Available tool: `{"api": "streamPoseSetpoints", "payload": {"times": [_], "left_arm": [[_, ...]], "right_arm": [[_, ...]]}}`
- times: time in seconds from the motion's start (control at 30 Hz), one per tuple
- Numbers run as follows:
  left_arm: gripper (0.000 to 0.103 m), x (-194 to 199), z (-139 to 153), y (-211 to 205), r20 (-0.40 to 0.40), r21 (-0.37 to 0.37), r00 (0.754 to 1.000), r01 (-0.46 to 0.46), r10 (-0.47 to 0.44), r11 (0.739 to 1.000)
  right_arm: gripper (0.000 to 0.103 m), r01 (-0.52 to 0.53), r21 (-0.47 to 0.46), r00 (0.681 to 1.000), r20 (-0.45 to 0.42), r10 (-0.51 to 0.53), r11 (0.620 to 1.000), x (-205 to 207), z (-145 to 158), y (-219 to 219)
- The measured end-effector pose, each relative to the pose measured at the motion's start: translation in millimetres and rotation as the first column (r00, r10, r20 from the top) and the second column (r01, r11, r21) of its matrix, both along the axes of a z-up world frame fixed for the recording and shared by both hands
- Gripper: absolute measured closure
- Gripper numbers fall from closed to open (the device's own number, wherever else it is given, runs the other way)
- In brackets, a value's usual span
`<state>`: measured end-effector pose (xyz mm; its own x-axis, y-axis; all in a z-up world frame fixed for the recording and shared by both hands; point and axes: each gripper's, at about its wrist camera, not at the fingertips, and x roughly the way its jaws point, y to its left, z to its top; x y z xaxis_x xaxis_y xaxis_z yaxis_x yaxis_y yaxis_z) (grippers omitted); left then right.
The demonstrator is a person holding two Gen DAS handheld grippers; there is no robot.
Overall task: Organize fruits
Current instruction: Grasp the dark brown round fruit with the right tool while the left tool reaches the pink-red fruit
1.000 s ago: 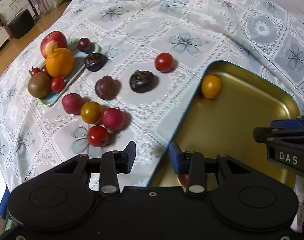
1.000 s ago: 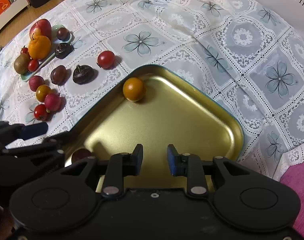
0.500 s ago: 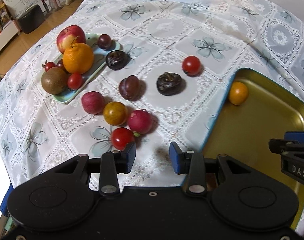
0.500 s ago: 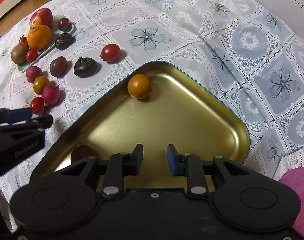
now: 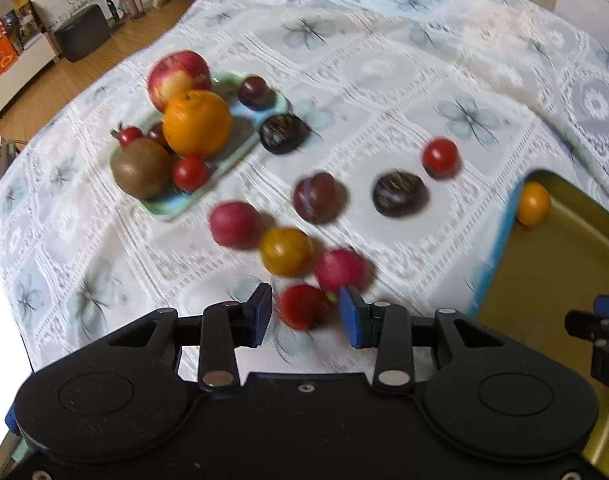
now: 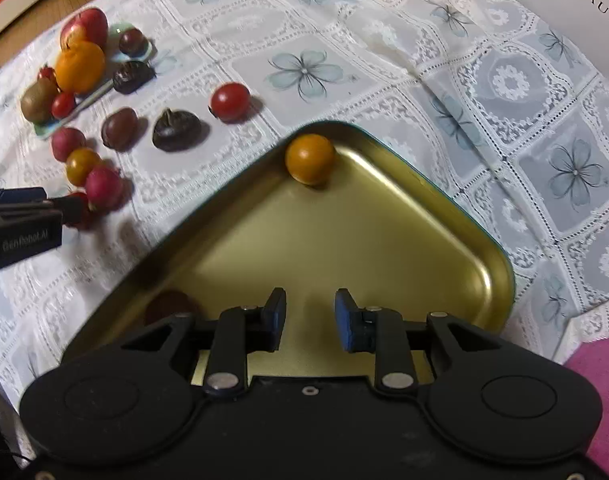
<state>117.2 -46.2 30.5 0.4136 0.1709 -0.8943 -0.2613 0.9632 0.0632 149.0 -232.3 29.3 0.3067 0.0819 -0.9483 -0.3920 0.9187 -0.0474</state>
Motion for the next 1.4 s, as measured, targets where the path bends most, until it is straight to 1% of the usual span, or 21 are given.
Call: {"api": "streamPoseSetpoints", "payload": {"times": [0.1, 0.17, 0.23, 0.3, 0.33, 0.43, 0.5, 0.57, 0.67, 0.77, 0.83, 0.93, 0.97, 1.03, 1.13, 1.27, 1.4], "left_arm": [[0.052, 5.2, 6.5, 13.9, 0.038, 0.026, 0.999, -0.021, 0.020, 0.999], [0.052, 8.6, 9.2, 24.1, 0.058, 0.037, 0.998, -0.036, 0.033, 0.999], [0.052, 13.6, 8.9, 33.9, 0.061, 0.043, 0.997, -0.041, 0.038, 0.998], [0.052, 18.5, 6.3, 43.3, 0.060, 0.048, 0.997, -0.049, 0.046, 0.998], [0.052, 19.8, 4.7, 48.3, 0.060, 0.048, 0.997, -0.054, 0.051, 0.997], [0.052, 22.5, -0.6, 66.4, 0.067, 0.018, 0.995, -0.074, 0.072, 0.997], [0.052, 25.3, -5.0, 79.2, 0.064, -0.012, 0.994, -0.092, 0.093, 0.996], [0.053, 29.6, -11.0, 87.8, 0.047, -0.025, 0.994, -0.102, 0.103, 0.994], [0.053, 35.7, -18.1, 95.7, 0.016, -0.037, 0.996, -0.090, 0.091, 0.995], [0.052, 35.9, -19.4, 101.6, 0.023, -0.052, 0.996, -0.080, 0.082, 0.995], [0.052, 35.4, -19.8, 104.2, 0.025, -0.057, 0.998, -0.061, 0.063, 0.996], [0.052, 33.5, -20.9, 108.1, 0.030, -0.072, 0.998, -0.056, 0.058, 0.996], [0.052, 33.2, -20.7, 108.5, 0.030, -0.075, 0.998, -0.049, 0.051, 0.996], [0.052, 33.1, -19.7, 109.8, 0.028, -0.081, 0.999, -0.038, 0.040, 0.996], [0.052, 33.3, -18.1, 115.2, 0.029, -0.111, 0.998, -0.044, 0.048, 0.993], [0.053, 33.3, -16.7, 121.5, 0.034, -0.144, 0.998, -0.042, 0.048, 0.989], [0.053, 33.4, -16.2, 125.5, 0.041, -0.164, 0.998, -0.040, 0.048, 0.986]], "right_arm": [[0.062, -0.003, 0.067, 1.000, 0.024, 0.001, 0.998, 2.4, 4.7, -1.7], [0.059, 0.020, 0.097, 0.999, 0.031, -0.023, 0.995, 3.4, 8.0, -2.5], [0.054, 0.026, 0.093, 0.997, 0.070, -0.032, 0.995, 0.5, 12.9, 2.4], [0.051, 0.027, 0.081, 0.993, 0.115, -0.036, 0.996, -2.9, 17.3, 9.7], [0.051, 0.027, 0.094, 0.992, 0.122, -0.038, 0.995, -4.0, 18.3, 12.6], [0.051, 0.023, 0.163, 0.995, 0.093, -0.038, 0.986, -4.0, 16.6, 19.4], [0.052, 0.039, 0.180, 0.997, 0.053, -0.049, 0.983, -1.9, 11.2, 24.3], [0.052, 0.043, 0.167, 0.998, 0.034, -0.049, 0.985, -1.7, 5.4, 33.3], [0.052, 0.032, 0.153, 0.996, 0.081, -0.045, 0.988, -6.2, 5.9, 46.5], [0.052, -0.008, 0.138, 0.994, 0.111, -0.008, 0.990, -5.1, 8.1, 65.3], [0.052, 0.006, 0.126, 0.992, 0.122, -0.022, 0.992, 1.1, 9.1, 77.8], [0.052, 0.032, 0.128, 0.993, 0.111, -0.046, 0.991, 16.7, 7.6, 94.1], [0.052, 0.046, 0.106, 0.993, 0.104, -0.057, 0.993, 24.0, 5.1, 101.2], [0.052, 0.065, 0.069, 0.995, 0.067, -0.070, 0.995, 37.4, -0.9, 112.2], [0.052, 0.082, 0.072, 0.997, 0.009, -0.083, 0.994, 55.4, -10.5, 122.8], [0.052, 0.081, 0.066, 0.997, 0.003, -0.082, 0.994, 70.0, -18.8, 136.0], [0.051, 0.081, 0.039, 0.997, -0.014, -0.081, 0.996, 81.2, -28.2, 150.7]]}}
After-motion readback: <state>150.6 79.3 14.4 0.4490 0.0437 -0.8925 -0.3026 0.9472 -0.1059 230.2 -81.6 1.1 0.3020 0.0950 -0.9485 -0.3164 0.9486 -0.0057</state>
